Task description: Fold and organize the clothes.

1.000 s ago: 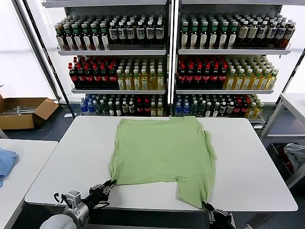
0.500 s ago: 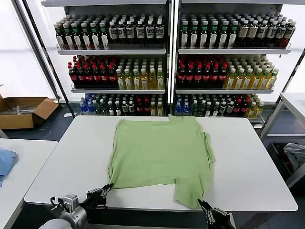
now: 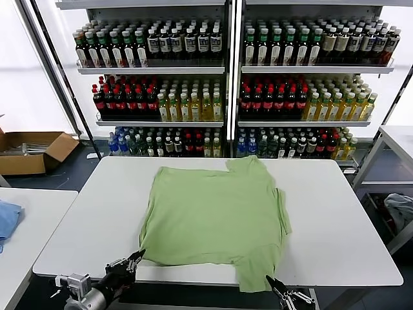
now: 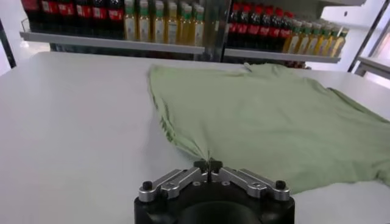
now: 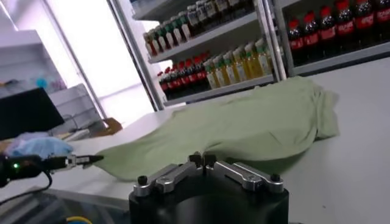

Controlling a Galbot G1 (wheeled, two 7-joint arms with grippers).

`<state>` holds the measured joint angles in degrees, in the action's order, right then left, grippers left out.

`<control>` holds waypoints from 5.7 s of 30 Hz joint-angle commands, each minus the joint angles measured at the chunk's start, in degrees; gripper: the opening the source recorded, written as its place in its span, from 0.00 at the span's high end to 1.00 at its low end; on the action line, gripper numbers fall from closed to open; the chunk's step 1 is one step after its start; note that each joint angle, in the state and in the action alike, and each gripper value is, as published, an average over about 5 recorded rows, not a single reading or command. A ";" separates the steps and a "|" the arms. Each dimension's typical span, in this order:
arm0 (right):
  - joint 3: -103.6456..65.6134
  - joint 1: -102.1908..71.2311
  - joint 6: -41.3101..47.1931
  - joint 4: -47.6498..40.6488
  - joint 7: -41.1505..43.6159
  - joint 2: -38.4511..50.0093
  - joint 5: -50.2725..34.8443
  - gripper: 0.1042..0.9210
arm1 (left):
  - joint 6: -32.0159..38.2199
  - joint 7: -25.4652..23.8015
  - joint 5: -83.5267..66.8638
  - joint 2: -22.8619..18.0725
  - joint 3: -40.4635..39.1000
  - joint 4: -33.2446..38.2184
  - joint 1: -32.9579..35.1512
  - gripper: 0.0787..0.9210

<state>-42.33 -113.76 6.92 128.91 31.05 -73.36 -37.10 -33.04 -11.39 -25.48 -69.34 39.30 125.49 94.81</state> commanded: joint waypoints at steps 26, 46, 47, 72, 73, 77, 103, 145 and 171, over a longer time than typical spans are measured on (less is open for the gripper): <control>6.56 43.19 1.43 -26.03 -11.30 1.48 -4.10 1.00 | -0.09 4.88 -24.08 10.18 -9.54 -19.05 -28.78 0.99; 12.19 47.80 2.30 -31.03 -15.22 3.72 9.47 0.71 | -0.03 5.46 -18.25 9.26 -13.42 -28.58 -34.29 0.86; 11.72 47.02 2.46 -29.93 -16.25 3.78 11.19 0.67 | -0.02 5.58 -17.93 9.26 -12.74 -27.50 -33.28 0.83; 10.76 29.91 10.74 -20.79 -25.68 3.60 19.27 0.21 | -0.08 5.69 -14.73 7.21 -13.27 -25.68 -26.93 0.14; 10.94 29.99 11.12 -20.74 -25.78 3.73 18.73 0.24 | -0.10 5.51 -14.73 7.40 -13.41 -26.05 -27.03 0.16; 11.54 30.36 11.80 -20.85 -25.62 4.16 17.83 0.38 | -0.12 4.61 -14.61 7.90 -13.60 -26.98 -26.88 0.29; 7.65 14.79 10.67 -6.86 -22.85 10.86 14.30 0.98 | -0.27 8.21 -10.90 9.16 -3.83 -5.73 -1.66 0.99; 20.76 68.78 11.49 -43.18 -10.57 9.71 11.13 0.12 | -0.07 2.61 -15.99 20.61 -7.74 -24.08 -29.98 0.12; 31.39 88.09 12.98 -73.56 -10.58 0.43 20.44 0.12 | 0.14 1.01 -14.22 15.78 -26.46 -49.26 -53.27 0.12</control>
<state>-13.17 -30.90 19.29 63.72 21.24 -70.64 -19.34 -32.96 -10.02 -39.60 -52.56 19.04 85.43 50.30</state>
